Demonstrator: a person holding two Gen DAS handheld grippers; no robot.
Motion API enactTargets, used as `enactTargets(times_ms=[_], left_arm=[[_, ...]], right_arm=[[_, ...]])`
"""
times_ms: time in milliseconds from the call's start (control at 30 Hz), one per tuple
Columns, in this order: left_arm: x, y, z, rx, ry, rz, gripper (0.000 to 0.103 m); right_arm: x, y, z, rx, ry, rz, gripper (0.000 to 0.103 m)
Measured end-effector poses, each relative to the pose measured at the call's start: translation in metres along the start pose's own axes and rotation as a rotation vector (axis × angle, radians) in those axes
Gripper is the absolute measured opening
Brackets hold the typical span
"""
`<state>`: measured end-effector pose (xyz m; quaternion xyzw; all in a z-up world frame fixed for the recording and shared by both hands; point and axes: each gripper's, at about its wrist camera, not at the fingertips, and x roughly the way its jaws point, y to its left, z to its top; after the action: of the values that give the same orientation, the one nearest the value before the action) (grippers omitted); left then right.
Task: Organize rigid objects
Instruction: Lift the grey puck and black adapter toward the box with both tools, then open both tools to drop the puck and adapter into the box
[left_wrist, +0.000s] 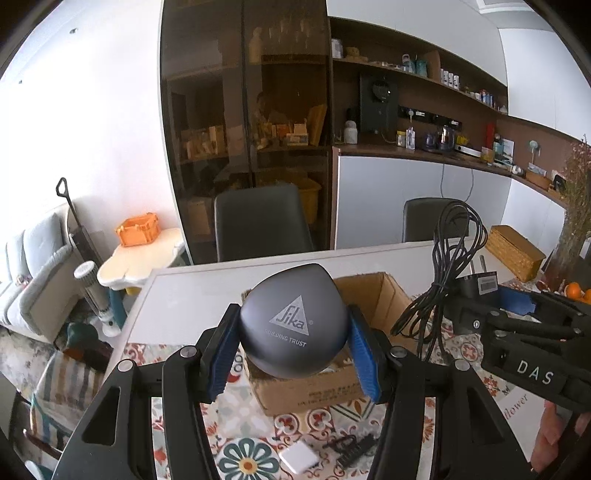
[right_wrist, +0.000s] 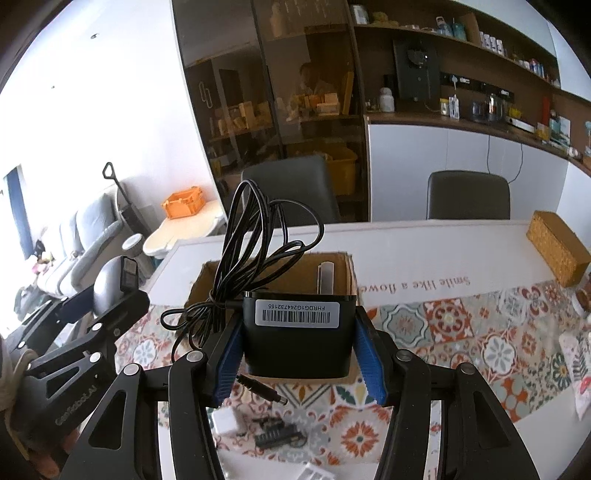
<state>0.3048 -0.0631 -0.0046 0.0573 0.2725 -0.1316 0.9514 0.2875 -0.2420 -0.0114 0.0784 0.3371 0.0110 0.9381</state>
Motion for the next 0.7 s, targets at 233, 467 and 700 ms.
enactTargets(times_ms=[233,467,700], left_arm=[[0.015,0.001,0.013,0.003,0.018,-0.003,0.056],[0.044,-0.002,0.024,0.036,0.080,0.003,0.056],[0.080,-0.002,0.027,0.033,0.176,-0.013,0.056]], right_arm=[[0.013,0.000,0.013,-0.006,0.003,0.000,0.055],[0.036,-0.003,0.029,-0.012,0.042,-0.003,0.055],[0.063,-0.005,0.035,-0.019,0.094,-0.035,0.055]])
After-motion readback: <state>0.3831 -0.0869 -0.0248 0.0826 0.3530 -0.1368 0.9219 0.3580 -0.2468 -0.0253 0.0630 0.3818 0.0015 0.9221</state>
